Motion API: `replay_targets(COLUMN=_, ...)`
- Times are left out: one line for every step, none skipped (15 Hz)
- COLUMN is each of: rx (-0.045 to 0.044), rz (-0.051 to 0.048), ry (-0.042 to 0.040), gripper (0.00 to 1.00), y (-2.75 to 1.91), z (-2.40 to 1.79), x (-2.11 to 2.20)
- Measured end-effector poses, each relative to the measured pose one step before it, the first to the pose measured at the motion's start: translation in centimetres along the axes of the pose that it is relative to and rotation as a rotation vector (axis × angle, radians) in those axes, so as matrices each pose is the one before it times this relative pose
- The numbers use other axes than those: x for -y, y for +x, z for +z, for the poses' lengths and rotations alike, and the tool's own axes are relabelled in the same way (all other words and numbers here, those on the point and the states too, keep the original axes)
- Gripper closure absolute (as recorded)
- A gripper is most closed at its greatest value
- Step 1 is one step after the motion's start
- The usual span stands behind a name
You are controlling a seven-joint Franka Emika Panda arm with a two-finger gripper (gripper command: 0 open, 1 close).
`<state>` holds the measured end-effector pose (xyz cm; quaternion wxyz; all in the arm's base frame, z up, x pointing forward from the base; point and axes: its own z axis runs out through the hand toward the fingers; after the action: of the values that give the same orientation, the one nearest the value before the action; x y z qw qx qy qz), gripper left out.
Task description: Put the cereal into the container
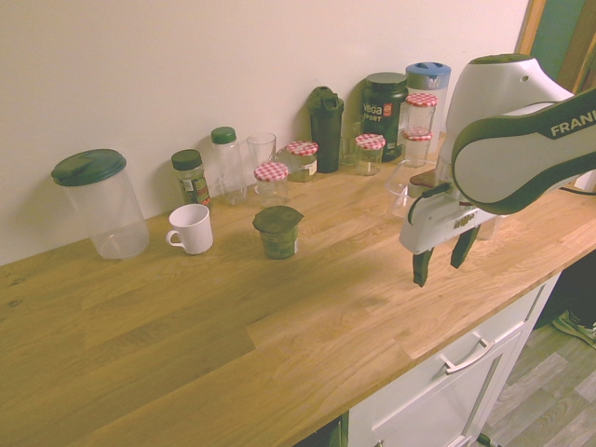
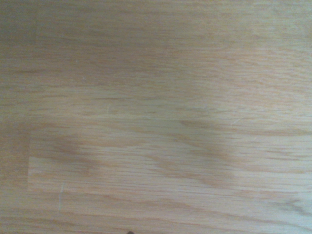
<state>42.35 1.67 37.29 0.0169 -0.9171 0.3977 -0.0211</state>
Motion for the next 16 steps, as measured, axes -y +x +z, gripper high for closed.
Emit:
replay_targets(rx=0.00035, rz=0.00176, ry=-0.00301, gripper=0.0, y=-0.002, z=0.067, x=-0.01)
replay_targets(rx=-0.00888, rz=0.00142, ry=0.00375, gripper=0.0, y=-0.001, z=-0.055, x=0.132)
replay_targets(rx=-0.01775, rz=-0.00472, ry=0.01784, gripper=0.0, y=-0.072, z=-0.196, x=0.443)
replay_targets(rx=-0.01417, rz=-0.00485, ry=0.01863, gripper=0.0, y=-0.267, z=-0.113, x=0.59)
replay_targets(rx=-0.01257, rz=-0.00504, ry=0.01984, gripper=0.0, y=-0.534, z=0.076, x=0.904)
replay_targets(rx=-0.01636, rz=-0.00794, ry=0.02254, gripper=0.0, y=-0.711, z=0.303, x=1.273)
replay_targets(rx=-0.01839, rz=-0.00959, ry=0.02862, gripper=0.0, y=-0.757, z=0.62, x=1.489)
replay_targets(rx=-0.01593, rz=-0.00931, ry=0.02615, gripper=0.0, y=-0.672, z=0.82, x=1.647)
replay_targets(rx=-0.01827, rz=-0.00381, ry=0.02979, gripper=0.0, y=-0.262, z=0.82, x=1.803)
replay_targets(rx=-0.02185, rz=-0.00028, ry=0.03155, gripper=0.0, y=0.317, z=0.696, x=1.93)
replay_targets(rx=-0.0198, rz=0.00212, ry=0.02604, gripper=0.0, y=0.711, z=0.697, x=1.682)
replay_targets(rx=-0.01681, rz=0.00192, ry=0.02131, gripper=0.0, y=0.861, z=0.739, x=1.544)
replay_targets(rx=-0.01749, rz=-0.00059, ry=0.01929, gripper=0.0, y=0.786, z=0.807, x=1.445)
replay_targets(rx=-0.01408, rz=0.00059, ry=0.01705, gripper=0.0, y=0.475, z=0.927, x=1.308)
replay_targets(rx=-0.00698, rz=-0.00033, ry=0.01392, gripper=0.0, y=0.124, z=0.989, x=1.033)
replay_targets(rx=-0.00342, rz=0.005, ry=0.02066, gripper=0.0, y=-0.05, z=0.962, x=0.967)
